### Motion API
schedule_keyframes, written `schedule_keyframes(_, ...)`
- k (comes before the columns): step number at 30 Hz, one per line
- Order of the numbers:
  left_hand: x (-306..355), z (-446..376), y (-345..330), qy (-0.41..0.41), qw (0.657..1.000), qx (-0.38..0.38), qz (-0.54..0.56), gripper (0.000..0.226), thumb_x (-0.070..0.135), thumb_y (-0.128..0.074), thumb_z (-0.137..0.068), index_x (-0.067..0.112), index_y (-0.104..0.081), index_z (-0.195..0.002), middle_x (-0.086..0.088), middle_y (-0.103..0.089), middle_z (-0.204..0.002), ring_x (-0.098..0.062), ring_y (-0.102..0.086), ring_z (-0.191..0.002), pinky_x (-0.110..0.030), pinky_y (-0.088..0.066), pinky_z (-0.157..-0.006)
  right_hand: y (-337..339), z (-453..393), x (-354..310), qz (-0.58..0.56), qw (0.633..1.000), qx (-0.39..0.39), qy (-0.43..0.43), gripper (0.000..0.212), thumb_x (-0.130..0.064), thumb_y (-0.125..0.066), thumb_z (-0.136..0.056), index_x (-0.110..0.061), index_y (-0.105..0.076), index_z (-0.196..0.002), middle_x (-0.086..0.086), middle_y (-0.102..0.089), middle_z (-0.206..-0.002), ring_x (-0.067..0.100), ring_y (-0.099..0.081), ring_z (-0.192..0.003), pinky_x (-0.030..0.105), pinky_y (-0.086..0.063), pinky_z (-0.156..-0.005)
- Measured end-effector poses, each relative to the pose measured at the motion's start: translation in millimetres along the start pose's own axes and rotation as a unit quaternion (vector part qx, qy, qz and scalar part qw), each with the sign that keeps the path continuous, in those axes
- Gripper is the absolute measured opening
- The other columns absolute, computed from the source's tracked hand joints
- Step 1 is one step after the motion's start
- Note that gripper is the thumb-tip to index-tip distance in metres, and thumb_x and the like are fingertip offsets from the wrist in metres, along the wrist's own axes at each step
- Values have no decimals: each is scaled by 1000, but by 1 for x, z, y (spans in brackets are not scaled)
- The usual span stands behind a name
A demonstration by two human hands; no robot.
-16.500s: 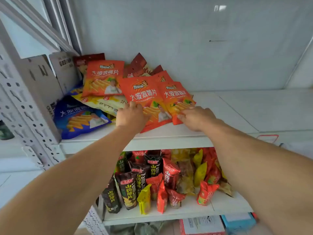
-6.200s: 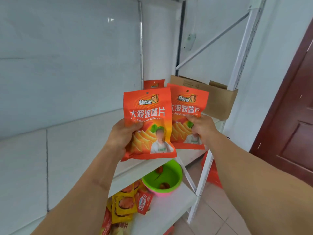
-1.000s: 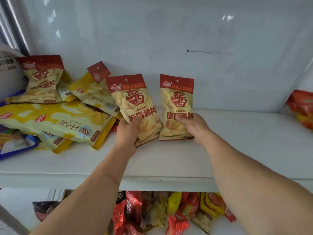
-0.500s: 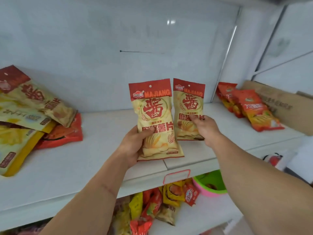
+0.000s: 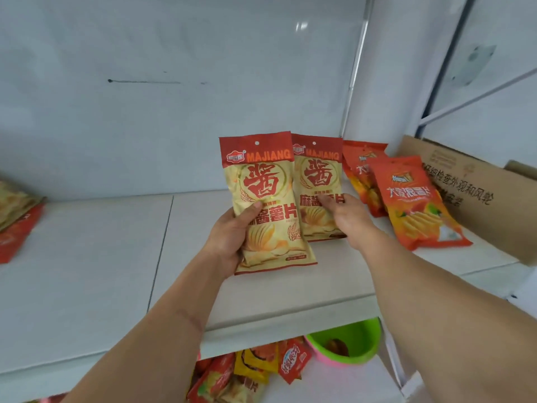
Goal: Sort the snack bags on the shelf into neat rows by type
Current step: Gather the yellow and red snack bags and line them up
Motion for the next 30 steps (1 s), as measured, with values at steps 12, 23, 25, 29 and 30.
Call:
schedule_keyframes(12, -14, -49, -49, -11, 997, 77, -23, 40, 31, -70, -91, 10, -61, -124, -12, -76, -109, -35, -74, -98, -59, -55, -91, 12, -84, 18, -2, 997, -74, 14, 19, -38, -67, -93, -20, -68, -97, -1, -71, -95, 10, -66, -79, 25, -50, -72)
schedule_keyframes(23, -34, -92, -62, 3, 994, 88, -66, 37, 32, -69, -93, 10, -63, -122, -11, -76, -107, -32, -74, -97, -55, -57, -90, 7, -131, 37, 60, 996, -63, -27, 40, -43, -59, -96, -14, -63, -123, 2, -70, -115, 23, -65, -99, 34, -51, -81)
schedule_keyframes(25, -37, -97, -66, 5, 993, 97, -69, 36, 33, -69, -93, 10, -63, -121, -10, -77, -107, -32, -75, -96, -54, -58, -89, 8, -135, 38, 66, 995, -60, -33, 44, -47, -58, -96, -14, -62, -125, 3, -69, -118, 25, -65, -102, 38, -53, -86)
schedule_keyframes(29, -43, -108, -77, -2, 989, 124, -79, 36, 37, -70, -92, 12, -64, -118, -8, -78, -104, -30, -75, -93, -53, -59, -87, 13, -135, 36, 53, 996, -56, -37, 54, -59, -39, -99, -15, -60, -121, 1, -65, -105, 25, -63, -95, 34, -48, -79)
schedule_keyframes(30, -44, -110, -79, -7, 986, 137, -90, 36, 39, -70, -91, 14, -65, -117, -6, -78, -103, -28, -76, -92, -51, -59, -86, 15, -133, 35, 43, 996, -61, -45, 59, -61, -32, -100, -15, -59, -124, 3, -63, -106, 25, -62, -98, 32, -45, -77)
Point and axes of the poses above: each hand's wrist, its own z-axis away from the middle knuckle, its own y-axis out of the back of the hand, x = y × z, the point moved 8 cm from there along -z, towards the middle knuckle
